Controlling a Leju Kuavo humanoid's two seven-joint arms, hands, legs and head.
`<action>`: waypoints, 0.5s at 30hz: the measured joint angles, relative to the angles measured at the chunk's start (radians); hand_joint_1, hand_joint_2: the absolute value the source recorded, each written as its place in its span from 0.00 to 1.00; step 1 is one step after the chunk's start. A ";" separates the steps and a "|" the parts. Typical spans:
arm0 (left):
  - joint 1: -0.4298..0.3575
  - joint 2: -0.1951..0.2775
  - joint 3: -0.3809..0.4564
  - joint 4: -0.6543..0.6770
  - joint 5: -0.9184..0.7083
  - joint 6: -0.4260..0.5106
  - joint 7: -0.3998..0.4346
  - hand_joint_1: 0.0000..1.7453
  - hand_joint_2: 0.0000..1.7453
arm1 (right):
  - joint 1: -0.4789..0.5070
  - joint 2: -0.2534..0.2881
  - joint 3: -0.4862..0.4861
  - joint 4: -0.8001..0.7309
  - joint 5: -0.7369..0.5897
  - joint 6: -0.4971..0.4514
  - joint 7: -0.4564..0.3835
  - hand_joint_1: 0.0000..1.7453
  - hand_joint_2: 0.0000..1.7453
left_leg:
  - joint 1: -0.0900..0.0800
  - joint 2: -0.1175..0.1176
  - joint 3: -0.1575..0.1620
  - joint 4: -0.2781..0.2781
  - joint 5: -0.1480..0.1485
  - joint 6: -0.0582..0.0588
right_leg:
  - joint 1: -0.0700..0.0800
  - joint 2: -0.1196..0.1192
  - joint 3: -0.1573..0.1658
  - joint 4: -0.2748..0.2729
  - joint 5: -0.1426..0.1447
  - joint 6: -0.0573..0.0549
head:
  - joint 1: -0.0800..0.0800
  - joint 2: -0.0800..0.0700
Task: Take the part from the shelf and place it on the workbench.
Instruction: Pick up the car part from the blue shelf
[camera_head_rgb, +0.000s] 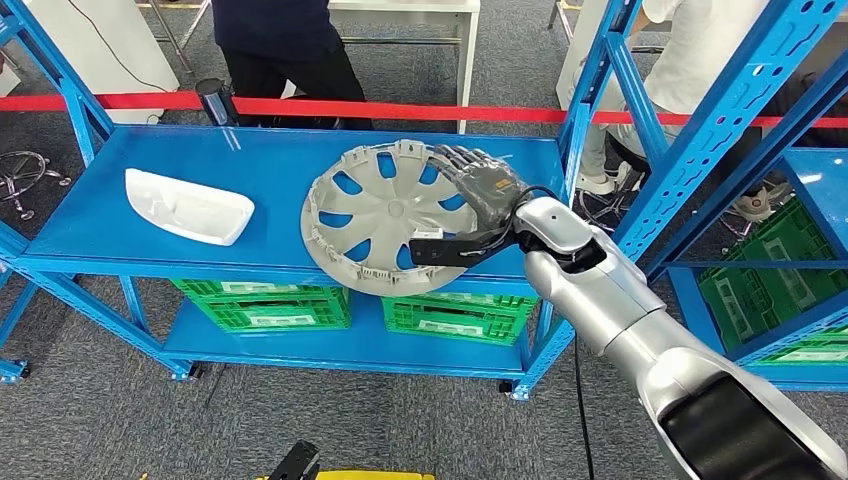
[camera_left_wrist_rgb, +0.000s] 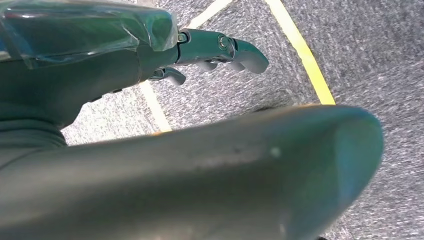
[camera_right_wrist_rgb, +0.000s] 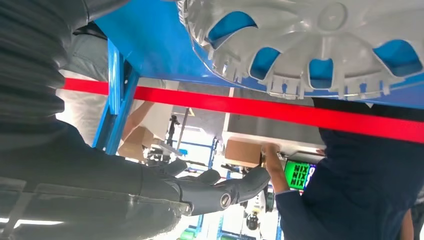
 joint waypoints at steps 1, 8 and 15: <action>0.000 -0.001 0.000 0.000 -0.001 0.001 -0.001 0.00 0.50 | 0.000 -0.002 0.000 0.000 0.000 0.000 0.000 0.00 1.00 | 0.000 -0.002 0.005 0.003 -0.007 -0.003 | 0.000 -0.001 0.023 -0.078 0.048 0.009 | 0.000 0.000; 0.001 -0.001 0.000 0.000 -0.002 0.007 -0.010 0.00 1.00 | 0.000 -0.005 0.000 0.000 0.002 0.004 0.003 0.00 1.00 | -0.004 -0.003 0.005 0.036 -0.048 -0.037 | 0.000 -0.004 0.093 -0.247 0.133 -0.032 | -0.003 0.000; 0.001 0.000 -0.001 0.000 -0.001 0.008 -0.011 0.00 1.00 | 0.003 0.000 0.001 0.002 0.002 0.010 0.018 0.00 1.00 | 0.023 0.010 -0.149 0.269 -0.104 -0.079 | -0.005 0.001 0.113 -0.245 0.117 -0.052 | -0.008 0.000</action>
